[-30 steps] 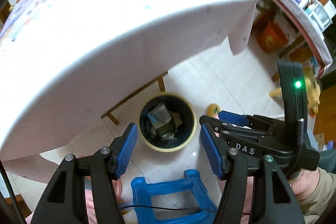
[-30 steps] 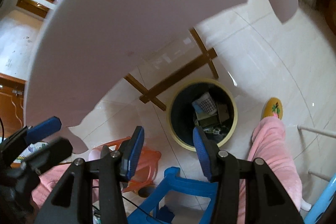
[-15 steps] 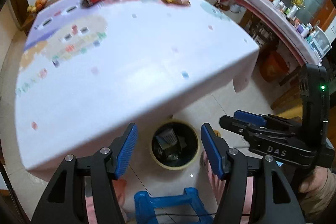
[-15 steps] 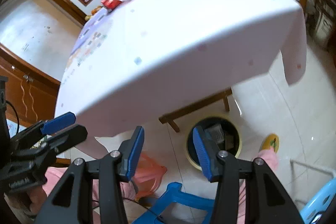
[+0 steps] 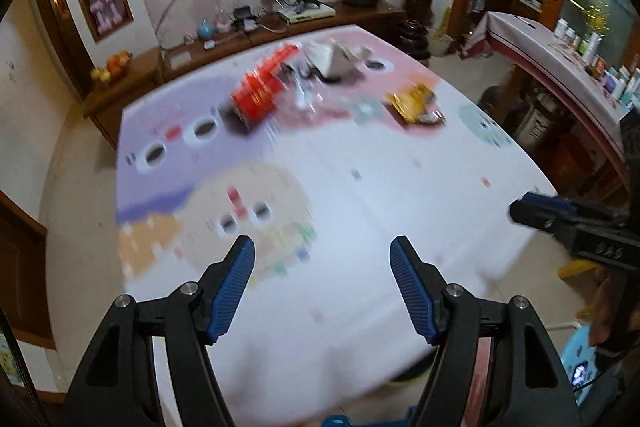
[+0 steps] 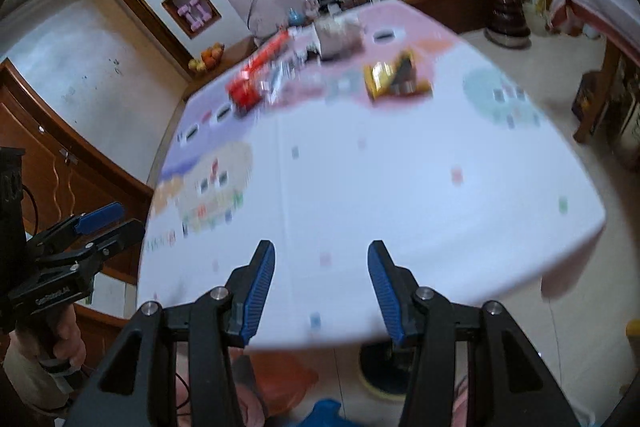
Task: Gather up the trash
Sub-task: 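Grasp the red Kinder box with the left tool while the right tool grasps the crumpled white tissue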
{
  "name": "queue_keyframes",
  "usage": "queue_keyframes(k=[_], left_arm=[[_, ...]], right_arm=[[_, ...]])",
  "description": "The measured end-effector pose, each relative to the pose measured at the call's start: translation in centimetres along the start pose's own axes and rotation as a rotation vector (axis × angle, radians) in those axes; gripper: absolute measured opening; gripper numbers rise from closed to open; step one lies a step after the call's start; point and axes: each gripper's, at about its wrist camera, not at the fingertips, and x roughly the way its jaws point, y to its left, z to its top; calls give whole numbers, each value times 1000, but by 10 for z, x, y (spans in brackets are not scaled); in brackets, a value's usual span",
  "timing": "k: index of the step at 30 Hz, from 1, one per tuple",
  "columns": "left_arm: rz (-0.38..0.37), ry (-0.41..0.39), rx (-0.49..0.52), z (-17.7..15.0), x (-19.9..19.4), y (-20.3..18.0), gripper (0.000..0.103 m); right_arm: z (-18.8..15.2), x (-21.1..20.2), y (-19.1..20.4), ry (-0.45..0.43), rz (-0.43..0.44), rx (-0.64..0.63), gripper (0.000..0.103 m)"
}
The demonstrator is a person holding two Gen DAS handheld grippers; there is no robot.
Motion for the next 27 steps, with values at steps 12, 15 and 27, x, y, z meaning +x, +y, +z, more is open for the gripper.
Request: queue_keyframes(k=[12, 15, 27], left_arm=[[122, 47, 8, 131, 88, 36, 69], [131, 74, -28, 153, 116, 46, 69], [189, 133, -25, 206, 212, 63, 69]], right_arm=[[153, 56, 16, -82, -20, -27, 49], [186, 80, 21, -86, -45, -55, 49], [270, 178, 9, -35, -62, -17, 49]])
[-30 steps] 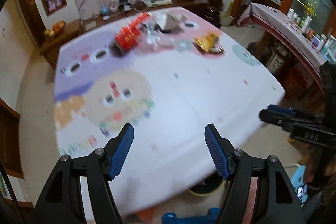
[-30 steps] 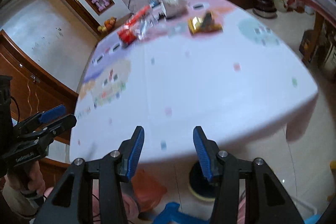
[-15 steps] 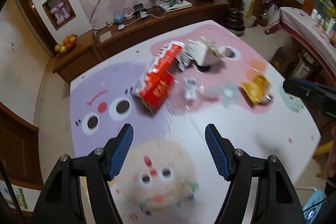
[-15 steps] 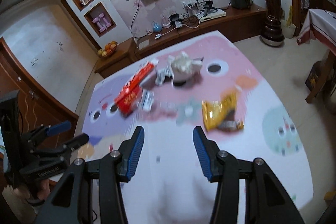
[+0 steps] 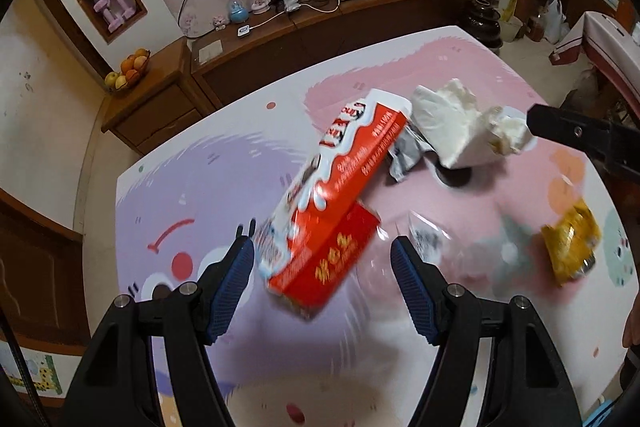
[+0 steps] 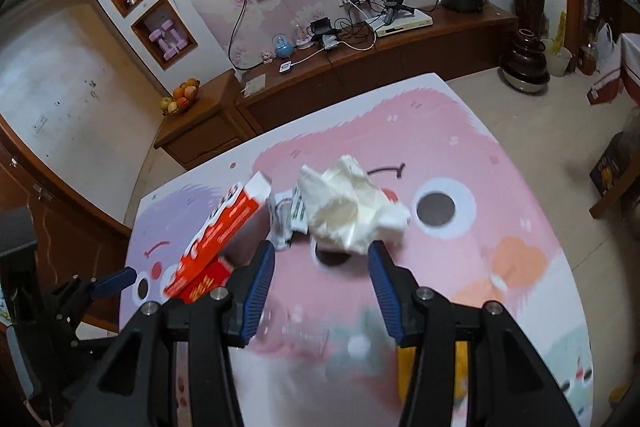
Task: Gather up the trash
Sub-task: 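Grasp the red Kinder box with the left tool while the right tool grasps the crumpled white tissue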
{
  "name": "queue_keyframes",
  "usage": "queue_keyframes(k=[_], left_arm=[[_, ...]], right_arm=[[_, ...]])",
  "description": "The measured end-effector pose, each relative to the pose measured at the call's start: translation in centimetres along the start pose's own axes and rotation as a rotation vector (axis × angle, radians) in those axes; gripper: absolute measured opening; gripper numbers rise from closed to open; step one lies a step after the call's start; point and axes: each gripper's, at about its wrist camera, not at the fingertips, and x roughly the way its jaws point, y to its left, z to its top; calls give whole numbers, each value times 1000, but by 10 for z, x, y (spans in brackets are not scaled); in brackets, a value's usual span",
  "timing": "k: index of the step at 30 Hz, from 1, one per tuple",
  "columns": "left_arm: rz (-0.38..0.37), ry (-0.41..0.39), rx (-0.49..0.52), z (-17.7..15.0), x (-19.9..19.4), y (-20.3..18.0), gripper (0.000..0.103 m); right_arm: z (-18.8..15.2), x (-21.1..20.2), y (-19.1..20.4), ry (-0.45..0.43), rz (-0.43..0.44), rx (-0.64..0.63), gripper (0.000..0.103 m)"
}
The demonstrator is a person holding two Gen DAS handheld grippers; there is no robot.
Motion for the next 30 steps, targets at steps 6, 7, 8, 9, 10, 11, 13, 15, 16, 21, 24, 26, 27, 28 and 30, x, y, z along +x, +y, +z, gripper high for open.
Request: queue_keyframes(k=[6, 7, 8, 9, 10, 11, 13, 15, 16, 21, 24, 26, 27, 28, 30], left_arm=[[-2, 20, -5, 17, 31, -3, 69], [1, 24, -1, 18, 34, -4, 69], [9, 27, 6, 20, 40, -6, 69], [14, 30, 10, 21, 43, -6, 69], [20, 33, 11, 22, 48, -6, 69], [23, 37, 9, 24, 52, -6, 69], [27, 44, -1, 26, 59, -6, 69], [27, 47, -7, 31, 64, -5, 69], [32, 48, -8, 33, 66, -5, 69], [61, 57, -3, 42, 76, -8, 69], [87, 71, 4, 46, 84, -9, 69], [96, 70, -13, 45, 86, -8, 68], [82, 74, -24, 45, 87, -5, 54], [74, 84, -36, 43, 88, -3, 40], [72, 93, -41, 39, 86, -1, 35]], right_arm=[[12, 37, 4, 42, 2, -7, 49], [13, 45, 5, 58, -5, -12, 49], [13, 51, 5, 69, -21, -17, 49], [12, 57, 6, 77, -34, -23, 49], [12, 62, 6, 83, -41, -29, 49], [10, 66, 7, 88, -50, -33, 49], [8, 72, 6, 85, -92, -48, 49], [7, 77, 3, 99, -99, -39, 48], [7, 78, 0, 101, -106, -30, 42], [5, 77, -12, 101, -116, -30, 10], [2, 75, -16, 101, -97, -41, 9], [0, 74, -16, 107, -87, -41, 8], [-2, 73, -17, 114, -81, -40, 8], [-3, 73, -16, 119, -74, -44, 7], [-8, 71, -15, 130, -55, -56, 7]])
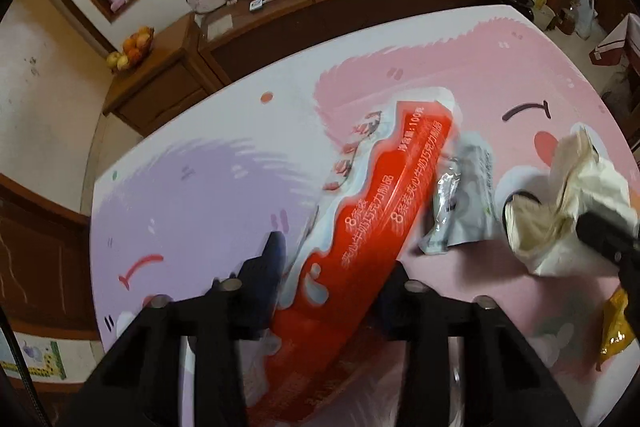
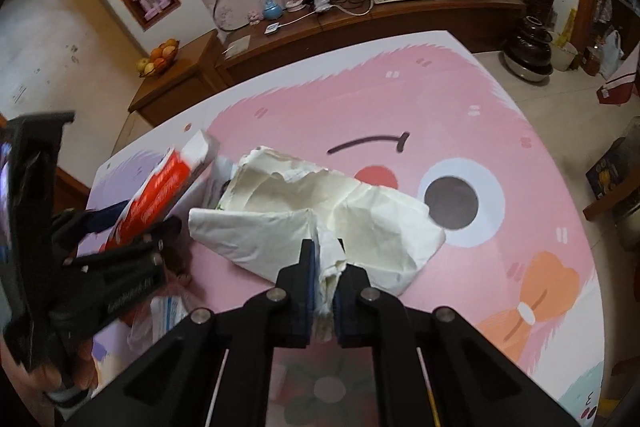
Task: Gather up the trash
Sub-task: 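Grasp the red Kinder box with the left tool while the right tool grasps the crumpled white tissue, then carry the box and tissue over the bin and open both tools to drop them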
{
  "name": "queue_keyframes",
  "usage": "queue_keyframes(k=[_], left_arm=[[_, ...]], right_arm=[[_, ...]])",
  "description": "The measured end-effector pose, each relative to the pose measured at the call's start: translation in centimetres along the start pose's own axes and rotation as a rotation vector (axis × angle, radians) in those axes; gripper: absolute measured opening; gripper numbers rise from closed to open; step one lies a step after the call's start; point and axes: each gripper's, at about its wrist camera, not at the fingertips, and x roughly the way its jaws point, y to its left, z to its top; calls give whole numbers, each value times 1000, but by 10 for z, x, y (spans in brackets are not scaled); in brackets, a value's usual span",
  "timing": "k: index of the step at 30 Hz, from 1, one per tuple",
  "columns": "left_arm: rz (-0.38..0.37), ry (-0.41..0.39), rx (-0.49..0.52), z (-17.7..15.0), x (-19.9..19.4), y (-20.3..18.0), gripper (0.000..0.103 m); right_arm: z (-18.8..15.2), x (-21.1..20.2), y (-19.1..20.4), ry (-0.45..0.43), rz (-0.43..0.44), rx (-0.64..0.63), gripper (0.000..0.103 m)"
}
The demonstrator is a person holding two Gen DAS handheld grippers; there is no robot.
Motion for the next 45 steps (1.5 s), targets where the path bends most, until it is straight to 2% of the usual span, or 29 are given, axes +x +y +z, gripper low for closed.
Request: queue_keyframes(k=[9, 14, 18, 24, 29, 35, 41, 45], left_arm=[[-42, 26, 10, -49, -28, 8, 19], [5, -73, -26, -62, -62, 20, 16], [30, -139, -64, -68, -101, 32, 16], [-7, -179, -38, -95, -164, 44, 16], [-83, -217, -18, -145, -225, 50, 16], [-224, -228, -21, -226, -283, 48, 16], [-357, -203, -46, -313, -305, 23, 16], [-381, -193, -30, -370, -301, -12, 16]], right_arm=[[-41, -17, 12, 29, 60, -44, 6], [-52, -36, 14, -19, 51, -30, 4], [-55, -69, 18, -102, 35, -15, 4], [-68, -129, 22, -179, 59, 7, 4], [-101, -191, 22, -233, 103, 12, 4], [-174, -252, 19, -264, 133, 25, 4], [-254, -283, 13, -240, 150, 57, 4], [-311, -294, 3, -233, 139, 106, 4]])
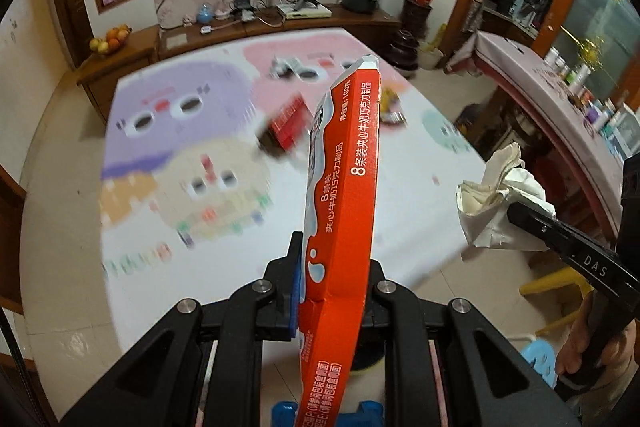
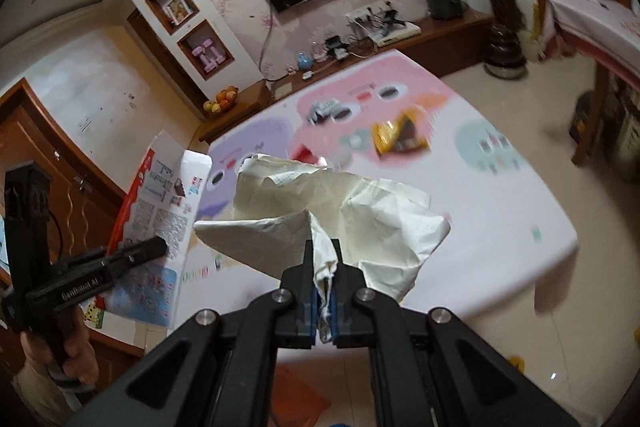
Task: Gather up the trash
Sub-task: 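Carry the box and tissue over the bin and open both tools to drop them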
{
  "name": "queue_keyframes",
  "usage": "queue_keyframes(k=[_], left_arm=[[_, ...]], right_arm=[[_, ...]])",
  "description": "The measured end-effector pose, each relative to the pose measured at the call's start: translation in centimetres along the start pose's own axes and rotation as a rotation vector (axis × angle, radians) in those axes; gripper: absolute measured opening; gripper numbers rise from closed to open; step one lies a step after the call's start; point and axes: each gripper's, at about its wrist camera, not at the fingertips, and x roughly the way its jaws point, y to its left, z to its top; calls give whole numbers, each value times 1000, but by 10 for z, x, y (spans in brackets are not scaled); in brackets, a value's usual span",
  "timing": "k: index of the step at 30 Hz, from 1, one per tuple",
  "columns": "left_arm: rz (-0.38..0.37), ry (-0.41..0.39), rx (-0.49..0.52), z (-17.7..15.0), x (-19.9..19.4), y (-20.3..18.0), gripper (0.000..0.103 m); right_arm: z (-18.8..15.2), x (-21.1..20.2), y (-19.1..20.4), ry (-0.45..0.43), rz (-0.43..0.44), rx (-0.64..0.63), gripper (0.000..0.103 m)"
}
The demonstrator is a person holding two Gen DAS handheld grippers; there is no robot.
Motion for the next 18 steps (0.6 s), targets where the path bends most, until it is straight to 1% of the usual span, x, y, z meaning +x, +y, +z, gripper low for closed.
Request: queue_keyframes(k=[2, 3, 5, 6, 8, 10, 14, 18], left_arm=[[-13, 23, 31, -31, 10, -20, 16], [-19, 37, 46, -41, 17, -28, 16], [-36, 73, 79, -65, 29, -46, 16], [-45, 96, 93, -77, 36, -55, 16], [-73, 143, 121, -100, 52, -72, 16], [-72, 179, 165, -118, 69, -86, 16], [-66, 266, 251, -152, 108, -106, 16], [-74, 366, 247, -179, 151, -113, 16]], right_arm=[[-31, -9, -9, -3, -53, 19, 4], [-41, -10, -14, 0, -67, 29, 4], [-71, -10, -28, 24, -105, 67, 4], [-81, -11, -37, 35, -114, 79, 4], [-105, -5, -53, 75, -133, 119, 4], [-129, 6, -71, 137, -152, 167, 4], [-165, 24, -98, 210, -174, 237, 4], [-195, 48, -127, 266, -201, 298, 4]])
